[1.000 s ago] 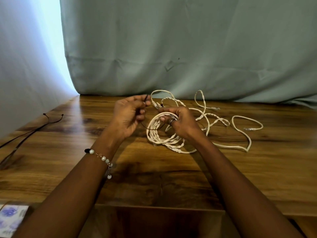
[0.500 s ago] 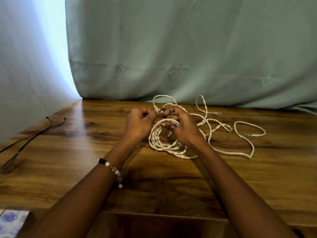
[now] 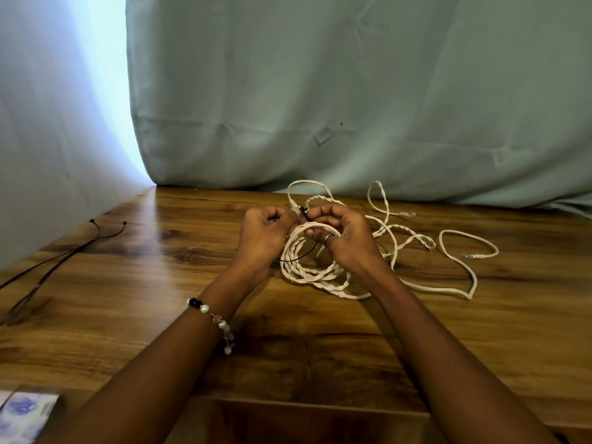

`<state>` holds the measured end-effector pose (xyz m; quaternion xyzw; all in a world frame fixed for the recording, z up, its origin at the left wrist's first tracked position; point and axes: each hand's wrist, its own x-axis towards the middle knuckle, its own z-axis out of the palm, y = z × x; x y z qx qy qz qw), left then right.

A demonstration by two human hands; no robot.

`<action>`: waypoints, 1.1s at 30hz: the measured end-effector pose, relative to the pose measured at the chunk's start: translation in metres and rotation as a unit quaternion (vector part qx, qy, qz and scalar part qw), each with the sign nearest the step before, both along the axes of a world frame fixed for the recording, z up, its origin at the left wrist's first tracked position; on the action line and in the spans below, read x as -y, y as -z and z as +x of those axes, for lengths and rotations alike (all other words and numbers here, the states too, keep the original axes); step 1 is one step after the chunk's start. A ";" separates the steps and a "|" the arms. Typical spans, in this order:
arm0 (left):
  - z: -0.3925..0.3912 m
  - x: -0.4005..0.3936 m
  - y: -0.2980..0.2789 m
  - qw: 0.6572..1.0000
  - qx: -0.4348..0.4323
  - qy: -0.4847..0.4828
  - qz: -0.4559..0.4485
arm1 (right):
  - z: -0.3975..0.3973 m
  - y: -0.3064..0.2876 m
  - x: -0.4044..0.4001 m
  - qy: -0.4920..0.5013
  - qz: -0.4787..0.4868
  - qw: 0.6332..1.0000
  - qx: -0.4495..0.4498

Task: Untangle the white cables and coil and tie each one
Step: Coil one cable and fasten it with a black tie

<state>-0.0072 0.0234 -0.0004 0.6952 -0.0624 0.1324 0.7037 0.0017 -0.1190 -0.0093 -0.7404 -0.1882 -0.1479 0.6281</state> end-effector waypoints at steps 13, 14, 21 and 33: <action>-0.009 0.001 -0.008 0.998 -0.019 0.021 -0.061 | 0.003 0.002 0.001 0.036 0.034 0.999 -0.004; -0.010 0.001 -0.008 0.999 -0.002 0.018 -0.051 | 0.003 0.002 0.000 0.037 0.032 0.999 -0.007; -0.003 0.001 0.004 0.986 0.120 -0.036 0.113 | 0.001 0.002 0.000 0.048 0.022 0.998 -0.017; 0.000 -0.001 0.002 0.996 0.037 -0.001 0.077 | -0.001 0.005 0.000 0.060 -0.065 0.994 0.057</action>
